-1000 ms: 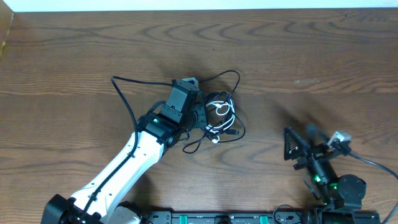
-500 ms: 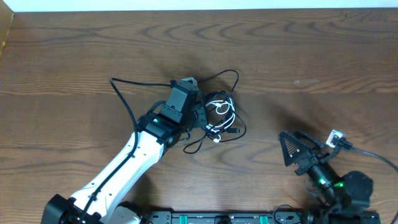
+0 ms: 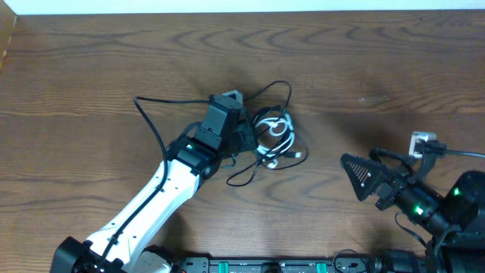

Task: Untangle cables

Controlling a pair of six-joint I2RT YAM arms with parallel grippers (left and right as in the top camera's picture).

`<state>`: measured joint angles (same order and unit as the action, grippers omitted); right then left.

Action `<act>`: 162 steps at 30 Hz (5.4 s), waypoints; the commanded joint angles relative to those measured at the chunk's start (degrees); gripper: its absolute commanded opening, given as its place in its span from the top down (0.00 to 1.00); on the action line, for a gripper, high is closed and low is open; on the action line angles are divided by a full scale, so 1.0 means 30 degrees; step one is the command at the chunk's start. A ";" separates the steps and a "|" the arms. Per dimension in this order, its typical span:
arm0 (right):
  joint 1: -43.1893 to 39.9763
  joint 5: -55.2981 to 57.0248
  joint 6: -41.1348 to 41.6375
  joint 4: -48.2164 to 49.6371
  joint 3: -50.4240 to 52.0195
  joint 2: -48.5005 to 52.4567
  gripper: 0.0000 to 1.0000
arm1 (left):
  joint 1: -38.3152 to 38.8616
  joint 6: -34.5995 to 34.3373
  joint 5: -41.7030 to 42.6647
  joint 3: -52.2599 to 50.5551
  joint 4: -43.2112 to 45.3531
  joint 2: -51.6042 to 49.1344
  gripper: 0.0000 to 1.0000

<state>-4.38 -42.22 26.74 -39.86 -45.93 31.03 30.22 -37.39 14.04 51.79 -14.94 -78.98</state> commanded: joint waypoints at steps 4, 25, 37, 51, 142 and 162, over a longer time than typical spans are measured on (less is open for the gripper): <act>-0.0007 -0.0648 0.0809 -0.0204 -0.0044 0.1413 0.12 | 0.0029 0.3271 0.5319 0.0321 0.2550 0.0131 0.92; 0.2871 0.3104 0.0248 -0.0415 0.0517 0.4794 0.22 | 0.0029 0.3228 1.0273 0.0321 0.5311 0.0138 0.92; 0.2929 0.3104 0.0998 0.1137 0.0517 0.7417 0.45 | 0.0029 0.3249 1.3850 0.0313 0.6739 0.0146 0.92; 0.2922 0.6929 0.1005 0.2586 0.0510 0.7657 0.99 | 0.0029 0.4335 1.5752 0.0313 0.6739 0.0146 0.92; 0.2922 0.0474 -0.4284 -0.1158 0.0488 0.9879 0.97 | 0.3432 0.8910 0.2936 0.0321 0.2994 0.0408 0.92; 0.1989 0.4014 0.0342 0.1770 -0.0036 0.9690 0.57 | 0.2900 0.4685 -0.6506 0.0313 0.1996 0.2237 0.93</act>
<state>3.20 -28.91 22.83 -34.94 -44.40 60.71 39.05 -15.84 3.92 51.79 -9.15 -72.77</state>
